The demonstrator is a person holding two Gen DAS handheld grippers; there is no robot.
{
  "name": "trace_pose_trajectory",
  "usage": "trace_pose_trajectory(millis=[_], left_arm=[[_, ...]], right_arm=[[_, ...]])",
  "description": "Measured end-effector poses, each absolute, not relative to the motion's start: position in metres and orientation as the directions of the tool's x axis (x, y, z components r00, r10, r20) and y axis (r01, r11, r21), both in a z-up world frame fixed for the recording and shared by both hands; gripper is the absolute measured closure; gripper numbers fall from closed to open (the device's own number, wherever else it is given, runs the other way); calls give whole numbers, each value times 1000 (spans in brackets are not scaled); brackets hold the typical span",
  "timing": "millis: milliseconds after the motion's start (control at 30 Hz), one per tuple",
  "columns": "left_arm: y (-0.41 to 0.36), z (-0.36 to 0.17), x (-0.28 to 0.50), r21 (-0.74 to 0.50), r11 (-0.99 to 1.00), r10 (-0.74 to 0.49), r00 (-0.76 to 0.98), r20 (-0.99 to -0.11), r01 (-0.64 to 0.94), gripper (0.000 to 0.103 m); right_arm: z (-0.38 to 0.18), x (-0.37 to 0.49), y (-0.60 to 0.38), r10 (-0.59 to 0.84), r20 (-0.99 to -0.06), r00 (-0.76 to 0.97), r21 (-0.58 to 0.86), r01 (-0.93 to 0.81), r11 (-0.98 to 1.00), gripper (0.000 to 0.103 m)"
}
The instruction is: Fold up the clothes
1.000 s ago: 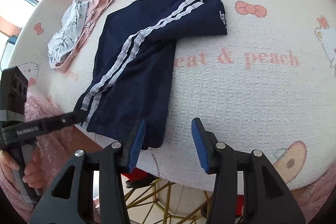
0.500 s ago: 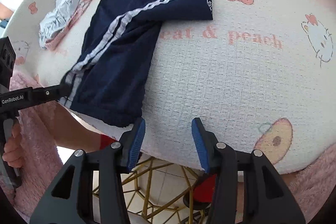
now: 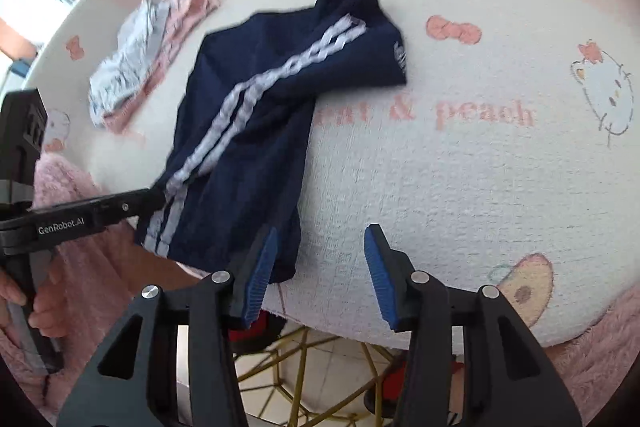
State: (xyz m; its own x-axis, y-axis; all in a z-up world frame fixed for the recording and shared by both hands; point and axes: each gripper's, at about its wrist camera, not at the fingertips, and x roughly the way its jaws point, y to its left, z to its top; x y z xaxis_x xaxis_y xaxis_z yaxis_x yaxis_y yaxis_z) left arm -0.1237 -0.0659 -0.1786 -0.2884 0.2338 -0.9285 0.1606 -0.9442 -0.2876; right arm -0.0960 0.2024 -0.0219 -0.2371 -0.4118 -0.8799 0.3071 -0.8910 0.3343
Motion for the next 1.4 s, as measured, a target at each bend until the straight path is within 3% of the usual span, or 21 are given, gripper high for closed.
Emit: trace_pose_trajectory(millis=[167,333,567,600,633,700,967,1133,1267,1400], left_arm=[[-29,-162,-191,-266,-963,267,-340,-902,-49,75],[-4,-178,-255,-262,-956,290,-306,-907,-129,75],[19,-206,-281,-300,-934,339,-215,-916,-193,75],[22,-207,-280,-290,-936,331,-218,-918,-202,77],[24,-206,-279,-281,-935,327,-224,-918,-215,89],[26,-202,-274,-272,-935,325,-245,-913,-228,94],[-21,-156,-259,-304,-941,339,-372,-864,-150,99],[-70,-138,-255,-234,-970,237,-443,-864,-62,99],[-121,-156,-260,-163,-985,126,-412,-903,57,99],[-148,-184,-267,-146,-981,90,-374,-923,125,99]], right_arm=[[-8,-135,233,-425,-856,-293,374,214,-902,56],[-16,-162,230,-369,-883,-288,313,224,-923,56],[-57,-182,230,-337,-918,-211,305,170,-937,56],[-60,-185,231,-336,-919,-204,307,161,-938,56],[-61,-187,233,-335,-920,-203,307,155,-939,56],[-61,-190,235,-333,-920,-206,308,147,-940,56],[-50,-198,230,-369,-904,-213,342,156,-927,56],[-30,-215,214,-375,-896,-240,323,228,-918,56],[-11,-239,190,-346,-896,-277,259,305,-916,56],[-8,-265,167,-302,-906,-297,196,338,-921,56]])
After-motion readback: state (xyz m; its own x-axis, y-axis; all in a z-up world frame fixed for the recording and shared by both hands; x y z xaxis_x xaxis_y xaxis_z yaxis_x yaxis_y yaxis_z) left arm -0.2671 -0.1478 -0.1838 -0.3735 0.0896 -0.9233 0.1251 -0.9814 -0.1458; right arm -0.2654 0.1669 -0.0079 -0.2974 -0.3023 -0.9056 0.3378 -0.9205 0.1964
